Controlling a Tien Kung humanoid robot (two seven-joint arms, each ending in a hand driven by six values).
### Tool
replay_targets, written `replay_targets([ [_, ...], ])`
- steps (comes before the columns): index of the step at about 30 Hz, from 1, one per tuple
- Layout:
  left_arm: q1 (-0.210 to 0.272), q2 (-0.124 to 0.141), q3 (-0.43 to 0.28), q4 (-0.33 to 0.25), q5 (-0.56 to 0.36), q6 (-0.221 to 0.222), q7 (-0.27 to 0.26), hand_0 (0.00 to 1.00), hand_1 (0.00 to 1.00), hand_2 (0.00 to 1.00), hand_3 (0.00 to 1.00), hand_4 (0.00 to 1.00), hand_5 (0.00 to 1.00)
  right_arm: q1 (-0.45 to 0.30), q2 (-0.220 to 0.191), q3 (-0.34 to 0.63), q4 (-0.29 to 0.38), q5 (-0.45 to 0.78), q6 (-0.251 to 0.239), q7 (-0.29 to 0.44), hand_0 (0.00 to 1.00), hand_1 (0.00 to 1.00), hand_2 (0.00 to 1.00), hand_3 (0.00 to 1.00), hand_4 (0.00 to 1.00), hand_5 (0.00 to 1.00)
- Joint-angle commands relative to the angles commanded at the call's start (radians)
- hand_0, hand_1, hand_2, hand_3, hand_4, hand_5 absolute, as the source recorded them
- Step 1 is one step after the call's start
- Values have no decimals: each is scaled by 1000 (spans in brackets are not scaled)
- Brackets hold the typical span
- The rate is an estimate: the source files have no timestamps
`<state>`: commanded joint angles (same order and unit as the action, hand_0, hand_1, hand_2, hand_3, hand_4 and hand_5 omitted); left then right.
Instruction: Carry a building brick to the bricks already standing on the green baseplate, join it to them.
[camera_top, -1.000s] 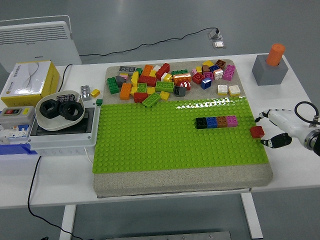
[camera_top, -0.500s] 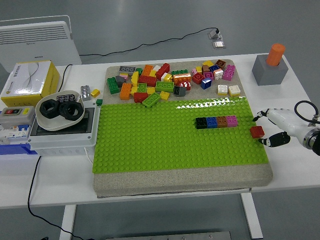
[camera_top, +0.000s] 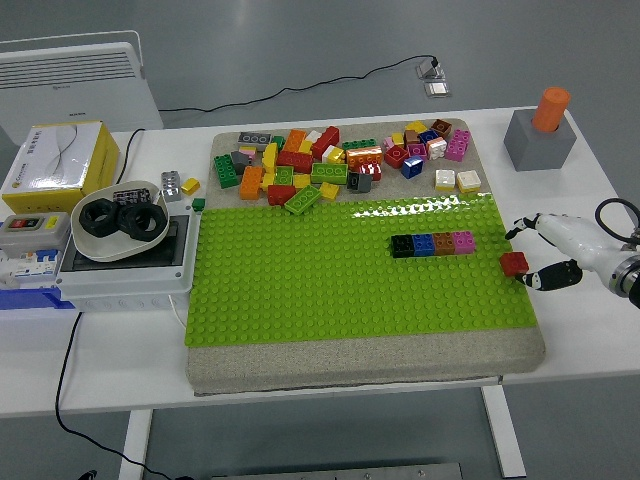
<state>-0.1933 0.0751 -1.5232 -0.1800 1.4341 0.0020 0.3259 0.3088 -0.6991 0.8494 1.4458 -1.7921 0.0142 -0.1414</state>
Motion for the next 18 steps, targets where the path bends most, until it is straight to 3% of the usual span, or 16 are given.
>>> replay_targets([
  [5, 2, 3, -15, 0, 14, -6, -7, 735, 730, 680, 809, 824, 998, -9, 3, 9, -5, 6, -10, 7, 917, 916, 888, 712, 778, 149],
  [12, 3, 3, -15, 0, 22, -16, -11, 735, 730, 680, 810, 830, 998, -16, 12, 4, -16, 31, -66, 43, 907, 896, 865, 696, 762, 135],
  [18, 5, 4, -6, 0, 16, -19, -9, 736, 730, 681, 813, 828, 998, -25, 13, 3, -25, 36, -74, 46, 896, 886, 854, 689, 764, 147],
])
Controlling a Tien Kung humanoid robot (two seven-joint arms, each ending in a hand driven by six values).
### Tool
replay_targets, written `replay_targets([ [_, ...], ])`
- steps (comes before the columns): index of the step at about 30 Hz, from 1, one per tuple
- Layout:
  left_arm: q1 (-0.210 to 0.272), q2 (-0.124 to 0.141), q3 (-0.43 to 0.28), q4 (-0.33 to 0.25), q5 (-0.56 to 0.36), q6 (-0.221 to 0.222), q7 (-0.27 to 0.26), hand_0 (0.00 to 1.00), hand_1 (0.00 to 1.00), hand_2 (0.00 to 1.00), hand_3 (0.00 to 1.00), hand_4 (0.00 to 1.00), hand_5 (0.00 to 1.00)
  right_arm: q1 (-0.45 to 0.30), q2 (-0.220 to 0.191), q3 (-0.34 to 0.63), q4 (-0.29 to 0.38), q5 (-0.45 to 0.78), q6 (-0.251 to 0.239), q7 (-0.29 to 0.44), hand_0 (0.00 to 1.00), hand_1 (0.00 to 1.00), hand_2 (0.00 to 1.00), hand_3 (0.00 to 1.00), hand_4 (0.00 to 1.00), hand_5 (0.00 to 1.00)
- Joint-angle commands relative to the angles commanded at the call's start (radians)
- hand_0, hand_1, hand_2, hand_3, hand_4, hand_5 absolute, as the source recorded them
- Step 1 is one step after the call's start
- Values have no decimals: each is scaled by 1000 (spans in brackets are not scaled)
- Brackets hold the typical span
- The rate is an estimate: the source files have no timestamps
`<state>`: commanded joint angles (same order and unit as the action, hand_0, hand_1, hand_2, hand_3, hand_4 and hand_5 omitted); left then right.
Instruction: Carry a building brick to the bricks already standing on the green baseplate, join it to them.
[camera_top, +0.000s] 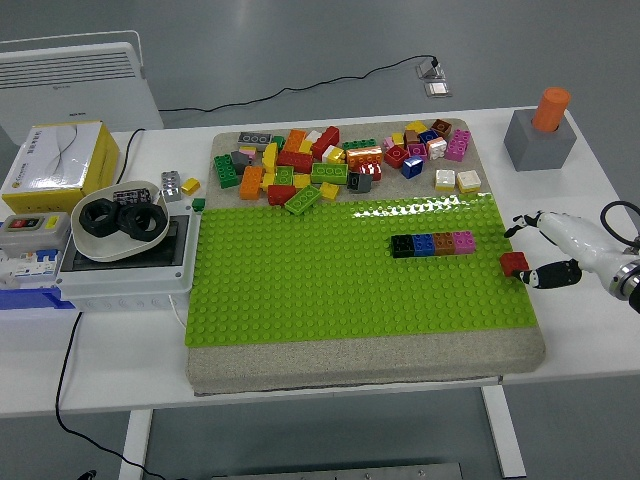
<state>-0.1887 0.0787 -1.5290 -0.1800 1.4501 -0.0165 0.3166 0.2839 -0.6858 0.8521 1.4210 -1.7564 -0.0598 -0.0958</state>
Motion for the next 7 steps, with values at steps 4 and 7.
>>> replay_targets([
  [4, 3, 0, 8, 0, -8, -1, 0, 736, 731, 682, 812, 829, 998, -2, 2, -3, -12, -4, 2, -3, 898, 888, 855, 688, 763, 147],
  [7, 5, 0, 10, 0, -12, -1, -1, 736, 731, 682, 812, 829, 998, 7, 1, -9, -18, -16, 7, -8, 898, 888, 855, 688, 763, 147],
])
